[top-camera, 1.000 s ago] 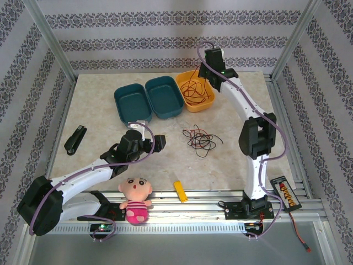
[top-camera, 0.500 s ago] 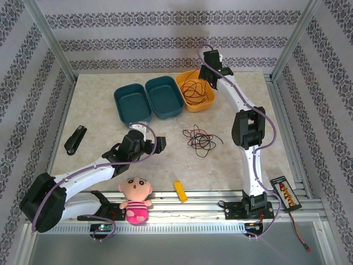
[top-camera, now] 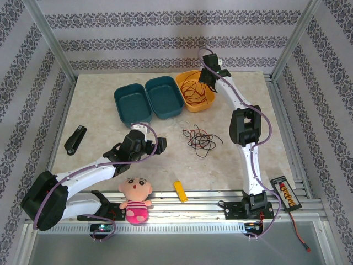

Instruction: Untangle the cables

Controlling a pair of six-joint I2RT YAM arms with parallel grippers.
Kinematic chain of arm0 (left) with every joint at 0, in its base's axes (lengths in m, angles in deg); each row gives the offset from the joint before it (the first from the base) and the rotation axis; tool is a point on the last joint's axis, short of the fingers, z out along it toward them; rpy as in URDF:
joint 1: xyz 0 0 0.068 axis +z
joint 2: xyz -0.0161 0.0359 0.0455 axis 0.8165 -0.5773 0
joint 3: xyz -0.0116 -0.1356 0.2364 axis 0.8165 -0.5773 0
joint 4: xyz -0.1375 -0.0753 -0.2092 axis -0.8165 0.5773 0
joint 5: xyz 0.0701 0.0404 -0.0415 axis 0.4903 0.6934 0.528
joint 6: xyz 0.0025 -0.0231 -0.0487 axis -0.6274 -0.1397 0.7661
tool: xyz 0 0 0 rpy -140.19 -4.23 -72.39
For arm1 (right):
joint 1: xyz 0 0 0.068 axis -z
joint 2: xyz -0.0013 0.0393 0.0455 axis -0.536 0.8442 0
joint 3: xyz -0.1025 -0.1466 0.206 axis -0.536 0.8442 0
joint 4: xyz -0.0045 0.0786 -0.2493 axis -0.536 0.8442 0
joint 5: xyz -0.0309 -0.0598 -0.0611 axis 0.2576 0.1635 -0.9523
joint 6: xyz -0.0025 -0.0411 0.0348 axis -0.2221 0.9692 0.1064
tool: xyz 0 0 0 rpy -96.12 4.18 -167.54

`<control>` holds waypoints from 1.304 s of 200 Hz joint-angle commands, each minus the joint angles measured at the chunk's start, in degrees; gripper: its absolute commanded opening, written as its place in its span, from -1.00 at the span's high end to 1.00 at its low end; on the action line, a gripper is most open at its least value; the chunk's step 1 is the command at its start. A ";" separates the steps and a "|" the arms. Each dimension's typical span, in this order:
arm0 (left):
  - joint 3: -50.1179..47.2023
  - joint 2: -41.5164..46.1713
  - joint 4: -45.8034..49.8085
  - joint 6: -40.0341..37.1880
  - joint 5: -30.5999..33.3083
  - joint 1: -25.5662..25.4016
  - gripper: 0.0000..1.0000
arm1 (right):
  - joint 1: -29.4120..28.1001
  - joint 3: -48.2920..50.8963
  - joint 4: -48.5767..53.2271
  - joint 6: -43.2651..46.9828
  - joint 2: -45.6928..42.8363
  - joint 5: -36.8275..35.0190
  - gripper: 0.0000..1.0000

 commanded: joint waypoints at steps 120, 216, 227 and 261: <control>1.50 -1.38 -0.26 -1.08 -0.40 -0.45 -0.99 | -0.49 -6.07 -0.57 4.99 6.32 1.15 0.93; 1.75 -1.63 -0.66 -0.86 -0.98 -0.43 -0.99 | -1.33 -6.05 -0.12 6.91 6.65 0.91 0.73; 1.50 -1.40 -0.53 -0.82 -0.76 -0.43 -0.99 | -1.30 -5.06 -0.13 7.09 6.05 0.98 0.63; 1.51 -1.15 -0.60 -0.82 -0.57 -0.44 -0.99 | -1.74 -0.88 -1.55 7.90 2.34 1.07 0.48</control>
